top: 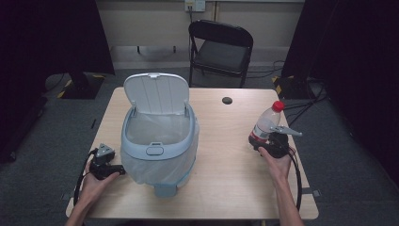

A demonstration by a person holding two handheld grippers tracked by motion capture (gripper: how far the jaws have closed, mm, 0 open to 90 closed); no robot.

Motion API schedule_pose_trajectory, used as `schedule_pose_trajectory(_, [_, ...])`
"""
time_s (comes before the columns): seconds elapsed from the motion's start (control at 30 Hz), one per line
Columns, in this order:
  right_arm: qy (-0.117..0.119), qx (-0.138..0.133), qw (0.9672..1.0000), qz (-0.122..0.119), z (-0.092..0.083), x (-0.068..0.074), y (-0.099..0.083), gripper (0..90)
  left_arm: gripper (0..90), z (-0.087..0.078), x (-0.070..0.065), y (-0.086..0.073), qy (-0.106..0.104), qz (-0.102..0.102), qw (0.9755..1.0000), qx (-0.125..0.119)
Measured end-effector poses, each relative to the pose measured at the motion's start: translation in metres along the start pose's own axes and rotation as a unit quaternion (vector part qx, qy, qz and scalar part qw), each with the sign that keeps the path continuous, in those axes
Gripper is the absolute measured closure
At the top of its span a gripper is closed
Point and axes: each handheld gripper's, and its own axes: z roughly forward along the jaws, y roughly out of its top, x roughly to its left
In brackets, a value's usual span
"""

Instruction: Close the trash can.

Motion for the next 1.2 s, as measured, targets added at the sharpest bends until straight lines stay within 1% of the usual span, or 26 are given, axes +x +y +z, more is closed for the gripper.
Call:
schedule_pose_trajectory(0.07, [0.008,-0.001,1.0,0.0,-0.006,0.003,0.001,28.9,17.8,0.0,0.0,0.0,0.0,0.0,1.0,0.0])
schedule_pose_trajectory(0.13, [0.02,-0.01,0.9998,0.0,-0.015,0.006,0.001,28.9,17.8,0.0,0.0,0.0,0.0,0.0,1.0,0.0])
schedule_pose_trajectory(0.2, [0.031,-0.014,0.9994,0.005,-0.02,0.008,0.001,28.8,17.8,0.0,0.0,0.0,0.0,0.0,1.0,0.0])
schedule_pose_trajectory(0.27, [0.046,-0.027,0.9985,0.012,-0.027,0.01,0.005,28.8,17.8,0.0,0.0,0.0,0.0,0.0,1.0,0.0])
schedule_pose_trajectory(0.33, [0.048,-0.032,0.9983,0.006,-0.032,0.014,0.008,28.8,17.8,0.0,0.0,0.0,0.0,0.0,1.0,0.0])
schedule_pose_trajectory(0.4, [0.061,-0.034,0.9976,0.003,-0.034,0.019,0.01,28.8,17.8,0.0,0.0,0.0,0.0,0.0,1.0,0.0])
schedule_pose_trajectory(0.5, [0.075,-0.029,0.9967,-0.004,-0.037,0.026,0.013,28.8,17.8,0.0,0.0,0.0,-0.001,0.0,1.0,0.0])
schedule_pose_trajectory(0.57, [0.088,-0.034,0.9955,-0.01,-0.04,0.032,0.015,28.8,17.8,0.0,0.0,0.0,0.0,0.0,1.0,0.0])
schedule_pose_trajectory(0.63, [0.1,-0.037,0.9943,-0.01,-0.043,0.039,0.017,28.8,17.8,0.0,0.0,0.0,-0.001,0.0,1.0,0.0])
schedule_pose_trajectory(0.7, [0.106,-0.044,0.9933,-0.014,-0.047,0.045,0.021,28.8,17.8,0.0,0.0,0.0,-0.002,0.0,1.0,0.0])
schedule_pose_trajectory(0.8, [0.122,-0.054,0.9908,-0.025,-0.054,0.057,0.028,28.8,17.8,0.0,0.0,0.0,-0.003,-0.002,1.0,0.0])
schedule_pose_trajectory(0.87, [0.136,-0.062,0.9883,-0.03,-0.06,0.064,0.033,28.8,17.8,0.0,0.0,0.0,-0.002,0.0,1.0,0.0])
schedule_pose_trajectory(1.0, [0.155,-0.072,0.9844,-0.043,-0.07,0.078,0.042,28.7,17.8,0.0,0.0,0.0,-0.003,-0.002,1.0,0.0])
schedule_pose_trajectory(1.07, [0.165,-0.08,0.9818,-0.05,-0.076,0.085,0.046,28.6,17.8,0.0,0.0,0.0,-0.003,-0.002,1.0,0.0])
schedule_pose_trajectory(1.1, [0.172,-0.087,0.9799,-0.05,-0.079,0.088,0.048,28.6,17.8,0.0,0.0,0.0,-0.003,-0.002,1.0,0.0])
schedule_pose_trajectory(1.17, [0.178,-0.095,0.9778,-0.056,-0.086,0.093,0.053,28.6,17.8,0.0,0.0,0.0,-0.002,0.0,1.0,0.0])
schedule_pose_trajectory(1.2, [0.183,-0.099,0.9762,-0.06,-0.09,0.096,0.056,28.6,17.8,0.0,0.0,0.0,-0.002,0.0,1.0,0.0])
